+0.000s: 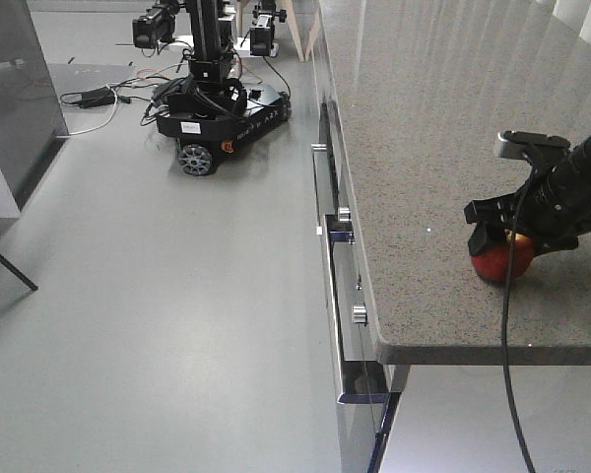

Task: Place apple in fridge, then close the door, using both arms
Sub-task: 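Close the right gripper around the apple, then lift the apple off the counter with the right gripper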

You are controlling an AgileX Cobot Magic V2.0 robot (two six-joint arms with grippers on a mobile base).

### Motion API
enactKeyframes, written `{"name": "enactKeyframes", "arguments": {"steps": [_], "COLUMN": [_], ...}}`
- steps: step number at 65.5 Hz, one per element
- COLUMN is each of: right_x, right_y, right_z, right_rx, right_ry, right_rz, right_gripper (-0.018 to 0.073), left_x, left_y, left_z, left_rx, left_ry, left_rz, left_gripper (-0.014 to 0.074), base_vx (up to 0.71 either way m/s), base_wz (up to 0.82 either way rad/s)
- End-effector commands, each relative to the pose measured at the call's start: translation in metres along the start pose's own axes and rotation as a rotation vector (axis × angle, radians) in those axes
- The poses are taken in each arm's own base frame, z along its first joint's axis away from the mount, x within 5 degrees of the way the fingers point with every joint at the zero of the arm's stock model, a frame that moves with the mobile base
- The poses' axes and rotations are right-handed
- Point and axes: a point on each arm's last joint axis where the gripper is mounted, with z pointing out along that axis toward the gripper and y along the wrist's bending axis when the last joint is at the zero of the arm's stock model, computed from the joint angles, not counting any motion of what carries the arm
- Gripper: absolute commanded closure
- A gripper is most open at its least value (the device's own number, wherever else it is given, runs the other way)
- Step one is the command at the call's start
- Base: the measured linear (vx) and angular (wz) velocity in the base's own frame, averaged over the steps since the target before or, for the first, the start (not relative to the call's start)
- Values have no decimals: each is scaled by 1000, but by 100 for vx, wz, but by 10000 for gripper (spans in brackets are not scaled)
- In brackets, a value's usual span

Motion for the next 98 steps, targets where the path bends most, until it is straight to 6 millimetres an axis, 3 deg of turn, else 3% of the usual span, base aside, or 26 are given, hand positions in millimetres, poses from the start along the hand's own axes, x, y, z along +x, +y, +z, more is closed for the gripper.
{"name": "enactKeyframes", "arguments": {"steps": [1,11,29,43,52,66,98], "right_x": [-3,4,29,78,118,171,248], "right_y": [15,37,114,168,182,180,134], "right_z": [-45,-75,-121,-131,-134,-145,-161], "right_rx": [-70,-90,-146,-236,-278,-333,-364], "right_ry": [-107,-149,-232,-282,-291,-294,-377], "right_rz": [13,-42,-266,-431,-518,-587,-590], "right_gripper": [492,492,492,492,492,492,492], "left_x": [2,2,2,2,2,2,2], "left_y": [1,1,1,1,1,1,1], "left_z": [0,0,0,0,0,0,0], "left_rx": [0,0,0,0,0,0,0], "left_ry": [-61,-61,-61,-61,-61,-61,-61], "left_rz": [-8,-8,-8,-8,-8,-8,-8], "left_gripper": [602,602,602,602,602,602,602], "base_vx": [0,0,0,0,0,0,0], "base_wz": [0,0,0,0,0,0,0]}}
